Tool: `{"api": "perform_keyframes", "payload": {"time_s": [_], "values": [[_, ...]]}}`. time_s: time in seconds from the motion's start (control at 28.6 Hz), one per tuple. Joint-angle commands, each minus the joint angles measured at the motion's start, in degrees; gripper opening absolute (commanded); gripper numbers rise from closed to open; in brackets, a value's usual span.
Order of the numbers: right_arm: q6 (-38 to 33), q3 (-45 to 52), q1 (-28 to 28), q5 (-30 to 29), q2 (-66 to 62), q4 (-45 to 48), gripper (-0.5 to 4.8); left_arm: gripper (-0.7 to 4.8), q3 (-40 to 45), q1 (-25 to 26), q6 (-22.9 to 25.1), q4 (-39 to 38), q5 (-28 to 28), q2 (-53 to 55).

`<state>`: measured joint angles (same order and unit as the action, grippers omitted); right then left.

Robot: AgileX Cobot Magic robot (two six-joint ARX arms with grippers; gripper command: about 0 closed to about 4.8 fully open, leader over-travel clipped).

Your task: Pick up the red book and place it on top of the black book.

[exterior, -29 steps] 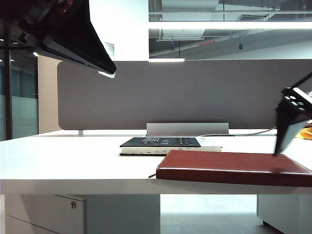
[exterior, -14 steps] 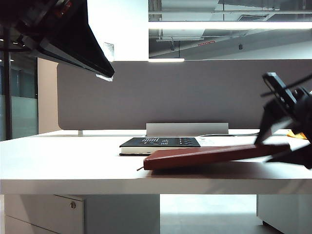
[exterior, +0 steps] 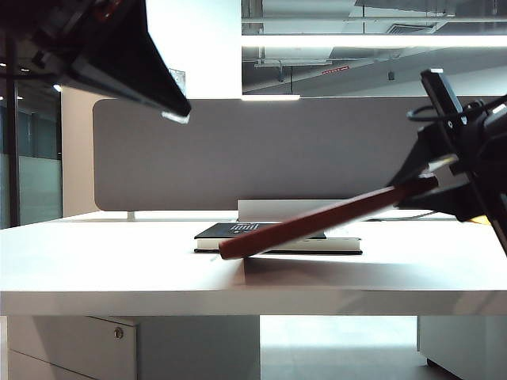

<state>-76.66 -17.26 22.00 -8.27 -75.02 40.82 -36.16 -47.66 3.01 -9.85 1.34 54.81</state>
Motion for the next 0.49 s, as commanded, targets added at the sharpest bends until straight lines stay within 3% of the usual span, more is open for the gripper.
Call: {"api": "perform_keyframes", "payload": {"time_s": [0.04,0.25,0.39,0.49], "values": [[0.24,-0.37,0.17,-2.40,0.46,9.27,-0.09,-0.06,-0.22,0.02,-0.02,5.66,0.42,-0.11],[-0.07,-0.50,0.13,-3.80,0.55,17.44,-0.09,-0.06,-0.22,0.02,-0.76,9.62,0.37,-0.11],[-0.39,-3.34,0.11,-5.97,0.92,17.90,-0.09,-0.06,-0.20,0.07,-6.73,11.43,-0.33,-0.11],[1.70,-7.58,0.04,-6.03,1.03,16.15,-0.09,-0.06,-0.22,0.07,-7.10,13.77,-2.38,-0.11]]}}
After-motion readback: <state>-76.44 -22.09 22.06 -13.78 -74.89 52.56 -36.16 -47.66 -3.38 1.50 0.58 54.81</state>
